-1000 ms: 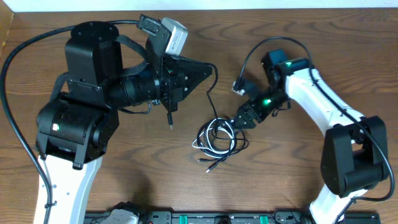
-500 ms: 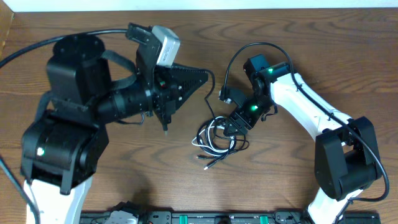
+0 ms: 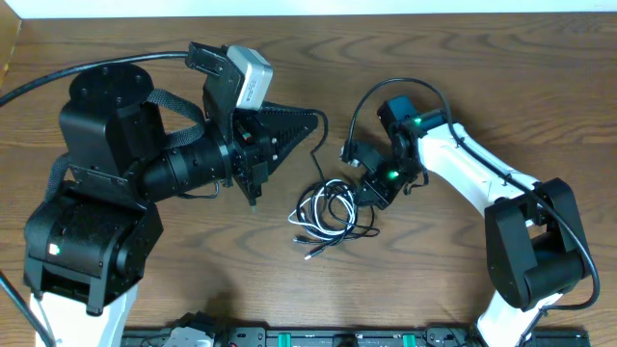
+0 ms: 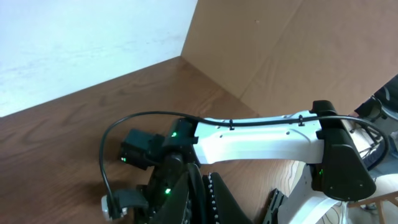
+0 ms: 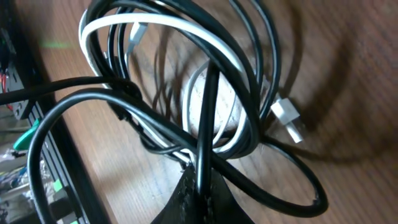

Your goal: Untangle cables

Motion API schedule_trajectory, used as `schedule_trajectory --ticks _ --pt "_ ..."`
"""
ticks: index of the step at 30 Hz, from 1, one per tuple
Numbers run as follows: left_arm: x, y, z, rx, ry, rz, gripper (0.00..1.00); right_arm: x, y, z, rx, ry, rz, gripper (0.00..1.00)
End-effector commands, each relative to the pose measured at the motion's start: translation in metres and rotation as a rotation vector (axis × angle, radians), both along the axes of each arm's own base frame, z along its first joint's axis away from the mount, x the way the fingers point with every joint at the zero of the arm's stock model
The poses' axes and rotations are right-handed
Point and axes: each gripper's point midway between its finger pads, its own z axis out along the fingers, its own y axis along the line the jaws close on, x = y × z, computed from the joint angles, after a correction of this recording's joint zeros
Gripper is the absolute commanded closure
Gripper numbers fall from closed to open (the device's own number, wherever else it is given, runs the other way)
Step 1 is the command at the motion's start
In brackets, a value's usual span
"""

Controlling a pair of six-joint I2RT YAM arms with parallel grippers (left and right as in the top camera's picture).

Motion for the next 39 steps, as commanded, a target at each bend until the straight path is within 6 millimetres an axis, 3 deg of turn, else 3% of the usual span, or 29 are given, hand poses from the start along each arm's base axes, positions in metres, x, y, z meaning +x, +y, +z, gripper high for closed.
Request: schedule_trajectory --ticks 1,4,10,15,19,28,34,35,37,39 --pt "-0.003 0.003 0.009 0.003 -0.038 0.009 0.92 0.008 0.006 -0.002 0.011 -0.003 -0.044 0.99" --pt "-0.003 0.003 0.008 0.004 -0.035 0.010 0.92 0.018 0.009 0.002 0.023 -0.025 -0.069 0.99" --pt "0.001 0.008 -0.003 0.046 -0.009 0.050 0.92 0.054 0.025 0.037 0.074 -0.115 -0.119 0.99" --pt "0.000 0.008 -0.006 0.062 -0.018 0.042 0.92 0.084 0.038 0.089 0.129 -0.214 -0.137 0.99" --pt "0.009 0.009 -0.019 0.092 0.025 0.058 0.92 0.099 0.044 0.130 0.165 -0.284 -0.139 0.99" --pt "0.029 0.003 -0.051 0.142 0.133 0.046 0.92 0.115 0.048 0.189 0.205 -0.399 -0.144 0.99" --pt "0.038 0.000 -0.063 0.163 0.166 0.038 0.92 0.127 0.044 0.215 0.186 -0.474 -0.187 0.99" --pt "0.039 -0.001 -0.066 0.169 0.172 0.037 0.88 0.129 0.042 0.224 0.182 -0.496 -0.195 0.99" --pt "0.040 -0.001 -0.071 0.189 0.174 0.026 0.62 0.132 0.039 0.235 0.174 -0.526 -0.206 0.99" --pt "0.040 0.000 -0.079 0.214 0.184 0.015 0.62 0.135 0.037 0.245 0.167 -0.557 -0.216 0.99"
